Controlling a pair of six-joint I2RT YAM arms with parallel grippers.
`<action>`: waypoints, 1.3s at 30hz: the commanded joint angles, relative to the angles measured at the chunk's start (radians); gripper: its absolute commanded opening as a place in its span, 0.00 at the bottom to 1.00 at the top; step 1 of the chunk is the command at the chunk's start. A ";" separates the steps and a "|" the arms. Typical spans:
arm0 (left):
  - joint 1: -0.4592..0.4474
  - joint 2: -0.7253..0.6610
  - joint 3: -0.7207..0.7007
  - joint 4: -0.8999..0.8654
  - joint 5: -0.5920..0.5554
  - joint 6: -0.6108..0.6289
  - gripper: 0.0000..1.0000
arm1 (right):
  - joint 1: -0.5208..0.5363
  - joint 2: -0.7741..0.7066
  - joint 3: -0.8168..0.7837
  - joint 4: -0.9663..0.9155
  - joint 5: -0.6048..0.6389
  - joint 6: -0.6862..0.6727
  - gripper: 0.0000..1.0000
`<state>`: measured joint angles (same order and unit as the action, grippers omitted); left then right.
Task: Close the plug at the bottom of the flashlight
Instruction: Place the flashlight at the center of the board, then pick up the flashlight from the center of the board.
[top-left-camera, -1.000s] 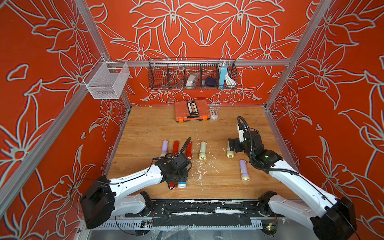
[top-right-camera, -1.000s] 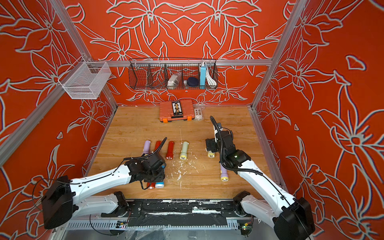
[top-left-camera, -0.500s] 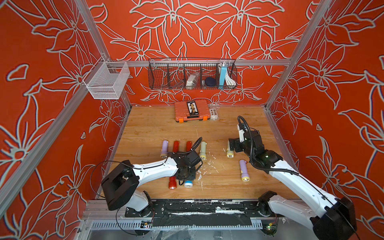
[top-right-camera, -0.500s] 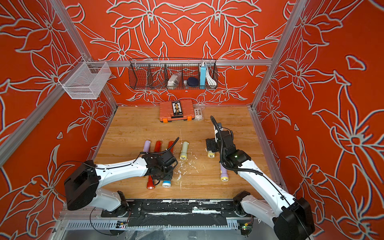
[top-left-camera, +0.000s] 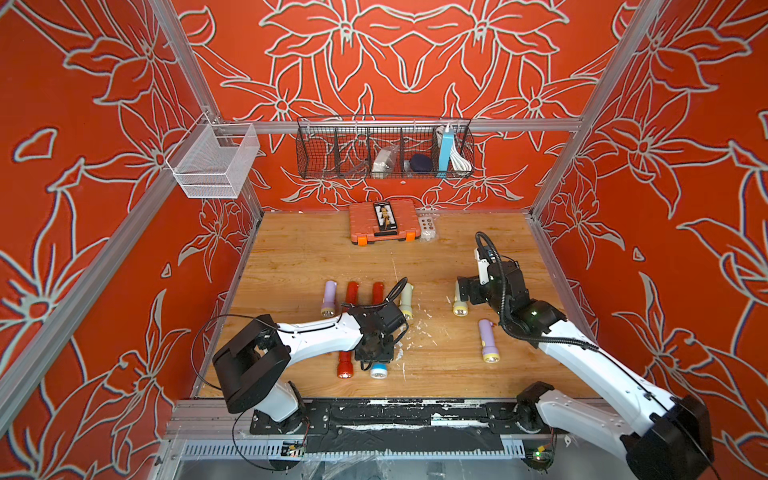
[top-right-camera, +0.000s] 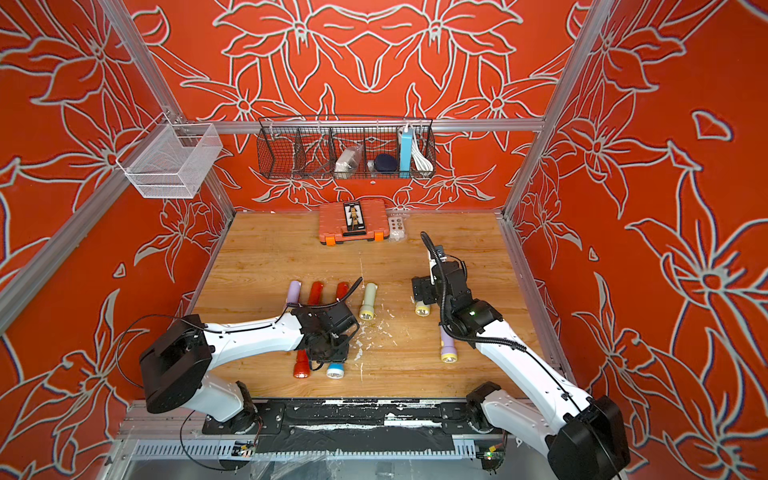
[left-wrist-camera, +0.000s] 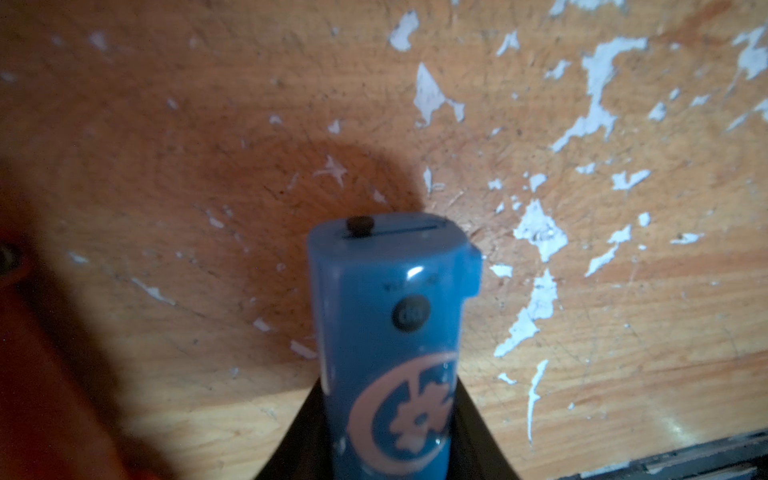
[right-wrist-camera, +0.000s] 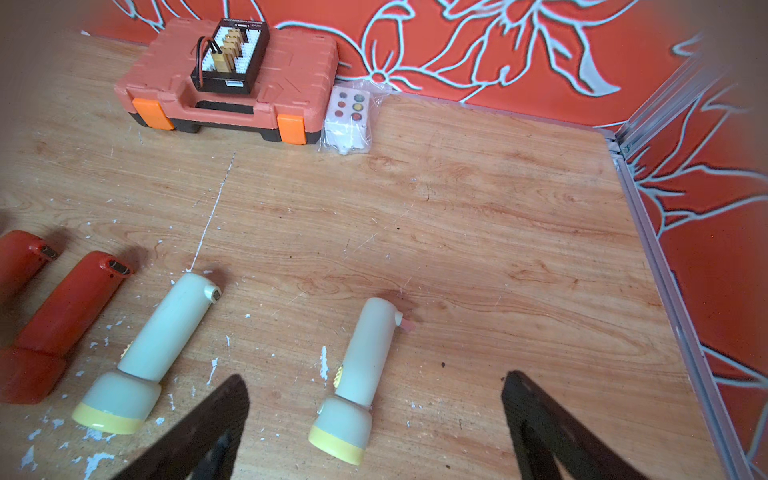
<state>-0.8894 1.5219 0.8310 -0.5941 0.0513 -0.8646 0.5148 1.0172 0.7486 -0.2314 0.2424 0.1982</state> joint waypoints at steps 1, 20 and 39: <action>-0.004 0.014 0.003 -0.018 0.004 -0.014 0.35 | -0.007 -0.017 -0.001 0.007 0.021 0.021 0.98; -0.003 -0.158 0.181 -0.150 -0.163 0.121 0.57 | -0.019 0.025 -0.024 0.019 0.037 0.061 0.98; -0.003 0.405 0.814 0.056 0.012 0.516 0.55 | -0.290 0.079 -0.005 -0.101 -0.030 0.174 0.98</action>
<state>-0.8902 1.8637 1.5719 -0.5163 -0.0002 -0.4149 0.2588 1.0950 0.7212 -0.3096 0.2413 0.3389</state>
